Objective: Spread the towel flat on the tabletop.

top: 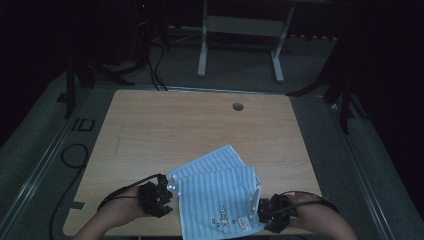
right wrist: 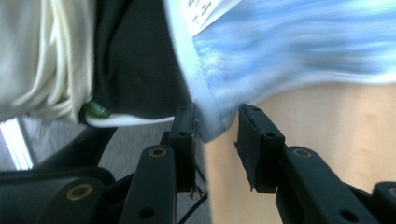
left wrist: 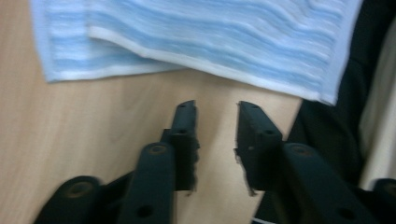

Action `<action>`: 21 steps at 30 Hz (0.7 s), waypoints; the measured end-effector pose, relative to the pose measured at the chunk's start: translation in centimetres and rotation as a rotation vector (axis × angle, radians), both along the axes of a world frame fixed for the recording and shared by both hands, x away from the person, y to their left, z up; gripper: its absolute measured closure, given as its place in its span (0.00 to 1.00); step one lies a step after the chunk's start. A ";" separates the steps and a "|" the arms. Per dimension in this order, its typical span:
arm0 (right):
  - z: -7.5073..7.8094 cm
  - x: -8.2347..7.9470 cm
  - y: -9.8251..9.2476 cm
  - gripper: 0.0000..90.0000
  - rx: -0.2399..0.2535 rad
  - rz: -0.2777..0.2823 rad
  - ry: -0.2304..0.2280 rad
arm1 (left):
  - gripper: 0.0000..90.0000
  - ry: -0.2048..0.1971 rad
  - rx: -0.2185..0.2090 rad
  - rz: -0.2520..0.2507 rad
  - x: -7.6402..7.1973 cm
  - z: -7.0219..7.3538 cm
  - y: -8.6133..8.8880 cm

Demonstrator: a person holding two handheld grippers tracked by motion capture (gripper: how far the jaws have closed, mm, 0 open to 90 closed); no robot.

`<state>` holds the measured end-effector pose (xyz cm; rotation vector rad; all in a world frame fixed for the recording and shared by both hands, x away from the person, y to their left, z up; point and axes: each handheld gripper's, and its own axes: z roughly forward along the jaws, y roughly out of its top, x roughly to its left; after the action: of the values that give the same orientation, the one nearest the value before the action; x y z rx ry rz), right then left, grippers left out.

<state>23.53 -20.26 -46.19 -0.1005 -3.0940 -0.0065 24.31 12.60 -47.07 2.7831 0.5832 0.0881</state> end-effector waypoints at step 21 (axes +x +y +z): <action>-2.6 14.5 2.2 0.52 0.113 -0.148 -0.132 | 0.52 0.011 0.008 0.050 8.9 -3.4 -2.5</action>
<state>38.00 -18.10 -48.74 -0.3371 -3.2006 -0.2014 33.23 10.13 -50.45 2.7788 0.6564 0.0857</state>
